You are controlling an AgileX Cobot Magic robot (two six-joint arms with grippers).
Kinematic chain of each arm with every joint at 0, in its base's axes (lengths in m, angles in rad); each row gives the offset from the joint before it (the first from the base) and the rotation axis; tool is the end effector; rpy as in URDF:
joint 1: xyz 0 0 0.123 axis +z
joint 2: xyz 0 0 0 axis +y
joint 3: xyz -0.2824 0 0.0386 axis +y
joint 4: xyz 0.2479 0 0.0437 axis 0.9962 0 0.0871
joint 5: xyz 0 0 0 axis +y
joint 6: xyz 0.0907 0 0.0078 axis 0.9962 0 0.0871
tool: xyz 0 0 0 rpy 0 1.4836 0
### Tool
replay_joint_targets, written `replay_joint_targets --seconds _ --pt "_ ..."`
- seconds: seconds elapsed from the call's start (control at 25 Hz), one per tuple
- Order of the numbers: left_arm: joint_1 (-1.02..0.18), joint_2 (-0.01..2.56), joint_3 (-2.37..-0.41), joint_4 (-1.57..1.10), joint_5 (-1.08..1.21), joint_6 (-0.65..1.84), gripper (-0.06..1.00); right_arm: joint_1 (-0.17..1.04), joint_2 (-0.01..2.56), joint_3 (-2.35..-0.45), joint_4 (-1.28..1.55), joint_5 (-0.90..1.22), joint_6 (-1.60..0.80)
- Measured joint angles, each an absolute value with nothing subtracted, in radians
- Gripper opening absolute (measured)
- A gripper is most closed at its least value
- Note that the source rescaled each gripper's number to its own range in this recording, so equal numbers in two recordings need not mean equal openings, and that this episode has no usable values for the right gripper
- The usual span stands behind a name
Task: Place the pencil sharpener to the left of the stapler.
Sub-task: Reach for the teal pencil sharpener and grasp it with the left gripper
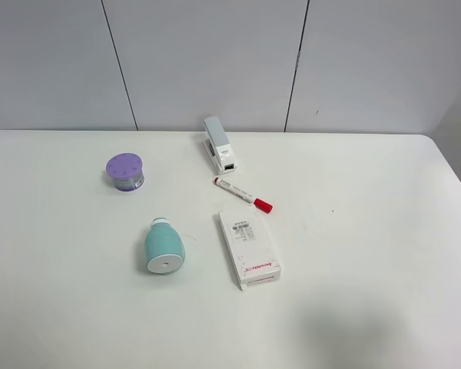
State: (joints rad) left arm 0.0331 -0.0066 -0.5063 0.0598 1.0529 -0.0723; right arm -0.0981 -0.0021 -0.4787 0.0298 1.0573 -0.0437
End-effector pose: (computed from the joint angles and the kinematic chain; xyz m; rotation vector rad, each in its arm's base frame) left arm -0.0065 0.0045 0.2796 -0.1095 2.0195 0.0465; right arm -0.0024 0.0026 0.2715 0.0551 2.0594 -0.0519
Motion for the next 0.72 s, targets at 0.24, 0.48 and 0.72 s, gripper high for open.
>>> replay_joint_targets --seconds 0.24,0.48,0.72 --pt "0.033 -0.007 -0.506 0.06 1.053 -0.072 1.0 -0.098 -0.002 -0.479 0.03 1.057 -0.044" --pt "0.033 -0.007 -0.506 0.06 1.053 -0.072 1.0 -0.098 -0.002 -0.479 0.03 1.057 -0.044" --pt "0.033 -0.007 -0.506 0.06 1.053 -0.073 1.0 -0.098 -0.002 -0.479 0.03 1.057 -0.044"
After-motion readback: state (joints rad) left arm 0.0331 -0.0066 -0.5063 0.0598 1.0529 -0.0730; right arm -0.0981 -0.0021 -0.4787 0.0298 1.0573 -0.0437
